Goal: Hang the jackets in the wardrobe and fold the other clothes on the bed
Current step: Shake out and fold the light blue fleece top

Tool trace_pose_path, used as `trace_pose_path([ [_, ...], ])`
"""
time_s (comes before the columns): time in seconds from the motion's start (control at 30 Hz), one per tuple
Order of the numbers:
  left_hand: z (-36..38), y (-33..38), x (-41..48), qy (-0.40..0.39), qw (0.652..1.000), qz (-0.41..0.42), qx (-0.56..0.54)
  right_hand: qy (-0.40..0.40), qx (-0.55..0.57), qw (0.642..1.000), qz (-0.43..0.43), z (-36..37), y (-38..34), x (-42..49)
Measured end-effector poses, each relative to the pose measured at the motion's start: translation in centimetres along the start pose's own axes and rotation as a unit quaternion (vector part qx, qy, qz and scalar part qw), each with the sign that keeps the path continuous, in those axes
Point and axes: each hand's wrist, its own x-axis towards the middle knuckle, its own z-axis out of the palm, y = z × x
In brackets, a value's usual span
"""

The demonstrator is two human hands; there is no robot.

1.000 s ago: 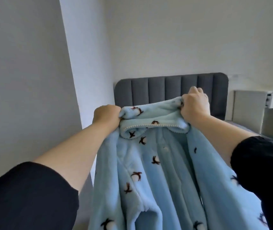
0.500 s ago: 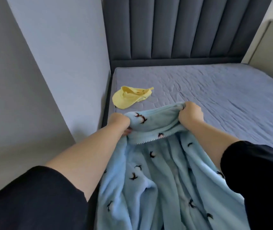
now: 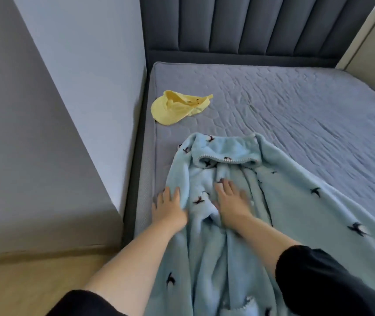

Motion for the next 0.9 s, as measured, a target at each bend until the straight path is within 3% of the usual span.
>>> trace_pose_path([
  [0.07, 3.2, -1.5, -2.6, 0.048, 0.998, 0.006, 0.036, -0.035, 0.032, 0.999, 0.009, 4.4, -0.6, -3.0],
  [0.17, 4.3, -2.2, -4.8, 0.091, 0.996, 0.001, -0.001, -0.021, 0.088, 0.995, 0.04, 5.7, -0.5, -4.1],
  [0.27, 4.0, -2.6, -6.5, 0.088, 0.995, -0.001, -0.056, -0.047, 0.145, 0.986, 0.072, 4.0, -1.1, -4.2],
  [0.4, 3.8, -3.7, -9.4, 0.083, 0.994, 0.005, -0.07, 0.011, 0.284, 0.953, 0.109, 3.7, -3.8, -6.7],
  [0.47, 3.5, -4.8, -10.7, 0.072, 0.995, -0.001, -0.062, 0.008, 0.293, 0.95, 0.107, 4.6, -4.9, -8.6],
  [0.53, 2.4, -6.2, -11.7, 0.061, 0.987, -0.044, -0.142, -0.01, 0.245, 0.966, 0.083, 5.5, -5.7, -10.6],
  [0.57, 1.7, -7.1, -12.3, 0.094, 0.977, -0.06, -0.179, -0.022, 0.214, 0.974, 0.07, 5.8, -6.0, -11.4],
  [0.63, 0.0, -9.2, -13.3, 0.24, 0.948, -0.062, -0.198, -0.052, 0.163, 0.984, 0.05, 6.1, -6.5, -12.6],
  [0.7, -1.6, -11.4, -13.8, 0.391, 0.895, -0.039, -0.21, -0.087, 0.141, 0.986, 0.036, 5.9, -7.0, -13.1],
  [0.77, -2.9, -13.0, -13.8, 0.5, 0.853, -0.034, -0.15, -0.108, 0.135, 0.984, 0.038, 5.5, -7.3, -13.2],
  [0.83, -3.4, -13.5, -13.4, 0.509, 0.854, -0.035, -0.101, -0.121, 0.124, 0.984, 0.045, 5.0, -7.6, -13.2],
  [0.9, -2.5, -12.7, -13.3, 0.402, 0.909, -0.004, -0.106, -0.126, 0.127, 0.982, 0.052, 4.7, -7.9, -13.3],
])
